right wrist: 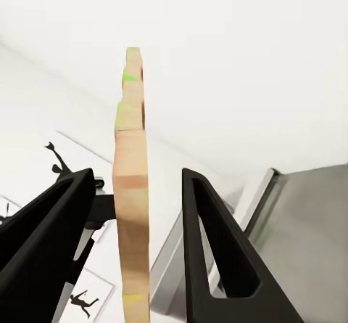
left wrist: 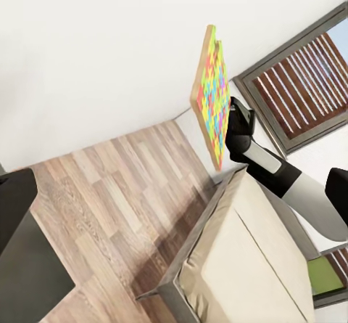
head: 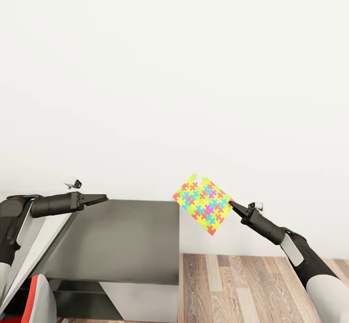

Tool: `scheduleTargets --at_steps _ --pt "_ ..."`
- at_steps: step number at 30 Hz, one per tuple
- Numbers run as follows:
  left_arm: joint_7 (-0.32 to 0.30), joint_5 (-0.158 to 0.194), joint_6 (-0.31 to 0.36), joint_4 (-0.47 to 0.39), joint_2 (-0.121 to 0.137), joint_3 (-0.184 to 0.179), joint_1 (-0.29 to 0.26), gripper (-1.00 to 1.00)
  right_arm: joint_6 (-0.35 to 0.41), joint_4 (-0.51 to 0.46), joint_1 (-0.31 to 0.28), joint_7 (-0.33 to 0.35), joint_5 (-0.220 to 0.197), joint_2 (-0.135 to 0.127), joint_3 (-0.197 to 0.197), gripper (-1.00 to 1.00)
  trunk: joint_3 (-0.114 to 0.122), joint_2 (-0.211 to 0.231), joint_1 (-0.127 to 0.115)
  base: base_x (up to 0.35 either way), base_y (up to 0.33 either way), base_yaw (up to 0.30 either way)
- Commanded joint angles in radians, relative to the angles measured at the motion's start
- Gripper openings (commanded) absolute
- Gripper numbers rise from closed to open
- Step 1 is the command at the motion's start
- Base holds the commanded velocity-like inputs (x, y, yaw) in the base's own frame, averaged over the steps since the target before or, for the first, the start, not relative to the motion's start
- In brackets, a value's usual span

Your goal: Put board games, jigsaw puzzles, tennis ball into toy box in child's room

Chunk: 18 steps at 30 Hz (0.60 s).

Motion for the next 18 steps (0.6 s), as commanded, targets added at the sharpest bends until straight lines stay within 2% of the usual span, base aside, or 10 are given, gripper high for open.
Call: scheduleTargets --at_steps 1,18 --pt "-0.004 -0.001 0.011 0.0 0.0 0.0 -0.001 1.0 0.009 0.0 -0.001 0.002 -0.004 0.0 0.0 -1.0 0.0 -0.002 0.001 0.0 0.0 0.0" --pt "-0.004 -0.002 0.01 0.0 0.0 0.0 -0.001 1.0 0.009 0.0 -0.001 0.001 -0.004 0.0 0.0 -1.0 0.028 -0.002 0.001 0.0 0.0 0.0"
